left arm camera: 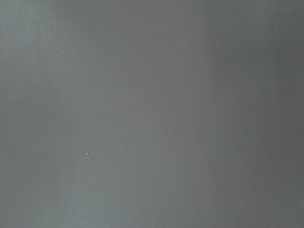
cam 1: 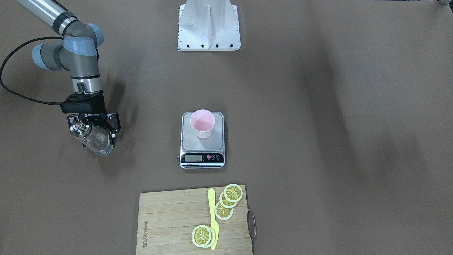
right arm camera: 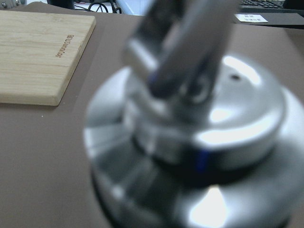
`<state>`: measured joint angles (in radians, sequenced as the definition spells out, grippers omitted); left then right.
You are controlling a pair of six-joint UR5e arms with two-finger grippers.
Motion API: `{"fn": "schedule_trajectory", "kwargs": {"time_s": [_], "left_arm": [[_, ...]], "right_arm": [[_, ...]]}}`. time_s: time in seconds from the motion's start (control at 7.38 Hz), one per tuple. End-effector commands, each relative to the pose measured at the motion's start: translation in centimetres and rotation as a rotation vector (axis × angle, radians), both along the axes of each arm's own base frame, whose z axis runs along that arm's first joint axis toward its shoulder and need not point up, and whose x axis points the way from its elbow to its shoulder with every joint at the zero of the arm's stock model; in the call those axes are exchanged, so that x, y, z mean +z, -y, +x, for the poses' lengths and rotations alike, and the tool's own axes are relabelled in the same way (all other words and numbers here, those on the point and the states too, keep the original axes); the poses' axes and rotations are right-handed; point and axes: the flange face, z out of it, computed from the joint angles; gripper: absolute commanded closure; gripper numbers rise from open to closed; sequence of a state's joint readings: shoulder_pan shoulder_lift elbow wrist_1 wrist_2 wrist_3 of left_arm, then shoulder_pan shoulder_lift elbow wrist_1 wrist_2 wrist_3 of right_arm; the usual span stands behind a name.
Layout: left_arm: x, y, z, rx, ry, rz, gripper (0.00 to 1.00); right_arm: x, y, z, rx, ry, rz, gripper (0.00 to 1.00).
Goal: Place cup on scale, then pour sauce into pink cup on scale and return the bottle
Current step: 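Lower the upright sauce bottle onto the table beside the scale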
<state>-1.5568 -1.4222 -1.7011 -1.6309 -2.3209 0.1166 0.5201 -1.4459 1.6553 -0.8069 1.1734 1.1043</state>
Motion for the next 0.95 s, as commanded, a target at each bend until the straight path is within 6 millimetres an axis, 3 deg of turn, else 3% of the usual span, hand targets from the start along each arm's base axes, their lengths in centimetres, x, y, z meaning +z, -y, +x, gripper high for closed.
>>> {"fn": "schedule_trajectory", "kwargs": {"time_s": [0.0, 0.54, 0.81], "left_arm": [[0.0, 0.0, 0.0, 0.000, 0.000, 0.000, 0.01], [0.1, -0.1, 0.0, 0.000, 0.000, -0.002, 0.01], [0.0, -0.1, 0.0, 0.000, 0.000, 0.000, 0.01]], "right_arm": [[-0.1, -0.1, 0.0, 0.003, 0.000, 0.004, 0.00], [-1.0, -1.1, 0.7, -0.008, 0.019, 0.012, 0.00], [-1.2, -4.8, 3.9, -0.037, 0.035, 0.009, 0.00]]}}
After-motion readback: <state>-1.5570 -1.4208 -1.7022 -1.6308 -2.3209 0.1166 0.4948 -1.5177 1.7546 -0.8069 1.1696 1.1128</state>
